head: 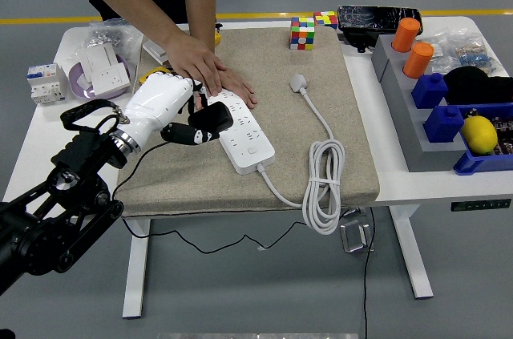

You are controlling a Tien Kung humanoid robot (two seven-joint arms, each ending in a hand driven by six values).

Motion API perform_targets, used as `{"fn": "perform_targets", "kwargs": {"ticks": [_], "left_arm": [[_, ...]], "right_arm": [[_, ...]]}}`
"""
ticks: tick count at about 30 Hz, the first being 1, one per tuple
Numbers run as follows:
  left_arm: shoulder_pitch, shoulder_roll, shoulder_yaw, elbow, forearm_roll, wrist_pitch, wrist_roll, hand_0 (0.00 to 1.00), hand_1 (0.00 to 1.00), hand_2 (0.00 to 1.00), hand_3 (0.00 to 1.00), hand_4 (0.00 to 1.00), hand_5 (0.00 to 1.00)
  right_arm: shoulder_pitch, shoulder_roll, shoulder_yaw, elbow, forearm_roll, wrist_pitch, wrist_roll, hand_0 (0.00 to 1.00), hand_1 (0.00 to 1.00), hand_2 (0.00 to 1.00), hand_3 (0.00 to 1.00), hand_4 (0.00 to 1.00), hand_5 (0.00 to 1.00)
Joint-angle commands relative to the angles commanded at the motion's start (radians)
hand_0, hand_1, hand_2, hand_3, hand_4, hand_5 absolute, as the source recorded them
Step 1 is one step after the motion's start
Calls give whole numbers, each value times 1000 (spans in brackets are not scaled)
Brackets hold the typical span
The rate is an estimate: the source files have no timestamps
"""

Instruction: Pick up the plug,place it near the board,insert it into the board,press the button

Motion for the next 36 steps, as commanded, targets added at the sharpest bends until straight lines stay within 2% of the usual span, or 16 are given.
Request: {"fn": "perform_targets", "kwargs": {"ticks": [4, 9, 14, 24, 36], "left_arm": [[-58, -26, 56, 53, 1, 7, -11, 369, 280, 281, 331, 558, 243], [-97, -68, 56, 141, 5, 21, -25, 372, 282, 281, 331, 563, 244], [-139, -95, 69, 247, -1, 52, -42, 372, 283, 281, 331, 565, 245], [-169, -142, 49, 398, 13, 71, -53, 372, 286, 281, 331, 568, 244], [-175, -153, 61, 436, 13, 65, -54, 373, 290, 281, 331, 574, 247]], "right_arm": [[2, -1, 5, 1, -14, 1, -5, 998, 939, 889, 897, 998, 998], [5, 0, 9, 1, -25, 1, -9, 998, 939, 888, 897, 998, 998], [5, 1, 14, 2, -36, 3, -14, 998, 939, 889, 897, 998, 998], [9, 0, 17, 2, -45, 3, -16, 998, 938, 889, 895, 998, 998], [13, 0, 18, 2, -50, 2, -17, 998, 938, 889, 895, 998, 998]]}}
